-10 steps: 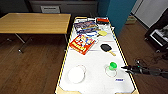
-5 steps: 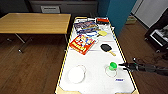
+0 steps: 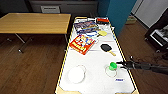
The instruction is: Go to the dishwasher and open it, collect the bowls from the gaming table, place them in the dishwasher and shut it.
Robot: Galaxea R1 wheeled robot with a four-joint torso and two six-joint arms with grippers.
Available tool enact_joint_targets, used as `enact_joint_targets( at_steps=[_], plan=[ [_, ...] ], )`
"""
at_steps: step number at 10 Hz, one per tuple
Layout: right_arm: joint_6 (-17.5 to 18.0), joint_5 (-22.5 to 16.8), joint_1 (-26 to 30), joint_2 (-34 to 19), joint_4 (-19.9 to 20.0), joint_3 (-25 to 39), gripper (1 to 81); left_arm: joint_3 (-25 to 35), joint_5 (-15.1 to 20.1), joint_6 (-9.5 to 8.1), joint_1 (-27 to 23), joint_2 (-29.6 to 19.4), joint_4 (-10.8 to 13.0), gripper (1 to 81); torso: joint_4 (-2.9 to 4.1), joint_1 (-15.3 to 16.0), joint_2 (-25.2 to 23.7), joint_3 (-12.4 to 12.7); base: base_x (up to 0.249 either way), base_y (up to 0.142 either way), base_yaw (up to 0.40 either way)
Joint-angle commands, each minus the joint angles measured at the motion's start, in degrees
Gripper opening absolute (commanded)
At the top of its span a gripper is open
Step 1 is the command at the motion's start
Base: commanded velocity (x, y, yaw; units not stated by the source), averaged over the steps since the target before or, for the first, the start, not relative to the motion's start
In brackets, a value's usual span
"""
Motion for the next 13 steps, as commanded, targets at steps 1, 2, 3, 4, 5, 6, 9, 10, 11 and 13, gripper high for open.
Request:
enact_joint_targets(
  at_steps=[1,2,3,4,5,6,9,10,11,13],
  plan=[
    [0.6,-2.0,8.4,0.2,1.2,-2.1,81.1,-0.1,4.6,-0.17,1.2,-0.1,-0.9,81.1,0.00,0.0,0.0,0.0,0.000,0.000,0.000],
    [0.8,-2.2,8.1,1.0,1.2,-2.6,81.1,-0.1,4.6,-0.17,1.2,-0.1,-0.9,81.1,0.00,0.0,0.0,0.0,0.000,0.000,0.000],
    [1.2,-2.5,7.5,1.7,1.1,-3.0,81.1,-0.1,4.6,-0.17,1.2,-0.2,-0.9,81.1,0.00,0.0,0.0,0.0,0.000,0.000,0.000],
    [1.4,-2.4,6.6,2.4,1.1,-3.6,81.1,-0.1,4.6,-0.17,1.2,-0.3,-0.9,81.1,0.00,0.0,0.0,0.0,0.000,0.000,0.000],
    [1.6,-2.3,5.6,3.0,1.1,-4.4,81.1,-0.1,4.6,-0.17,1.2,-0.3,-0.9,81.1,0.00,0.0,0.0,0.0,0.000,0.000,0.000],
    [1.8,-2.1,4.8,3.5,1.1,-5.1,81.1,-0.1,4.6,-0.17,1.2,-0.3,-0.9,81.1,0.00,0.0,0.0,0.0,0.000,0.000,0.000],
    [2.1,-1.0,3.2,4.5,1.2,-6.9,81.1,-0.1,4.6,-0.17,1.2,-0.3,-0.9,81.1,0.00,0.0,0.0,0.0,0.000,0.000,0.000],
    [2.0,-0.5,2.8,4.5,1.2,-6.8,1.0,-0.1,4.6,-0.17,1.2,-0.3,-0.9,81.1,0.00,0.0,0.0,0.0,0.000,0.000,0.000],
    [2.0,-0.3,3.2,4.1,1.2,-6.1,1.0,-0.1,4.6,-0.17,1.2,-0.3,-0.9,81.1,0.00,0.0,0.0,0.0,0.000,0.000,0.000],
    [3.5,-1.7,6.9,0.3,2.6,-2.5,1.0,0.1,4.6,-0.17,1.2,-0.2,-0.9,81.1,0.00,0.0,0.0,0.0,0.000,0.000,0.000]
  ],
)
